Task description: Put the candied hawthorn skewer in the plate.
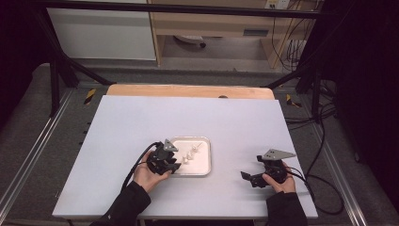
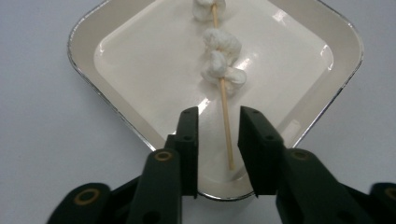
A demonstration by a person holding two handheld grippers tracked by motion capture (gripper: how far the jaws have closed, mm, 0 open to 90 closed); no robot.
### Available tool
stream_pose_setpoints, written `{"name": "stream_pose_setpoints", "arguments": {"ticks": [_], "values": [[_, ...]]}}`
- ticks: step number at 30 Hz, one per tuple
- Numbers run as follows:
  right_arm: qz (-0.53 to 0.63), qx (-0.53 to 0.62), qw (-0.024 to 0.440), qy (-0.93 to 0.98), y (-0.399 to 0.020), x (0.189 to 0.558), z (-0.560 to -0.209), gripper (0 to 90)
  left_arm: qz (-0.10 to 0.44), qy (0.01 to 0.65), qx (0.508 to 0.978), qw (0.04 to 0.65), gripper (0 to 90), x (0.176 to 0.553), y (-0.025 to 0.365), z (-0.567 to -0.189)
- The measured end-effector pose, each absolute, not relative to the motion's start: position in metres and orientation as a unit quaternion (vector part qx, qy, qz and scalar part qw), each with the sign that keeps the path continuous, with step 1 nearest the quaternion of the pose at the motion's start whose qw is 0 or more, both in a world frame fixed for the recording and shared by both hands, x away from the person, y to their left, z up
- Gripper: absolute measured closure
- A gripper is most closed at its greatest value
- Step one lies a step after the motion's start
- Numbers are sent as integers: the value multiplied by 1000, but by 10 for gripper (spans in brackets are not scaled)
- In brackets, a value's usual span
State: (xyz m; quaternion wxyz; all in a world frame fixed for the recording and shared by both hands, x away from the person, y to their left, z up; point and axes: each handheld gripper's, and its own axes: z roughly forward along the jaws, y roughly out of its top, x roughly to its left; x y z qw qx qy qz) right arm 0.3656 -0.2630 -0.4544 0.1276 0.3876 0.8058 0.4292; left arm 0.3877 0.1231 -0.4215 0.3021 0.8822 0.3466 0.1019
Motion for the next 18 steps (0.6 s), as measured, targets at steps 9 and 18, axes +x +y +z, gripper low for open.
{"name": "stream_pose_setpoints", "arguments": {"ticks": [9,18], "values": [[430,388,128,805,-264,366,-454,7,126,343,872,326,364,386,139,-411],[432,393,126,802,-264,365,-453,7,131,341,865,345,201,378,169,-399]]}}
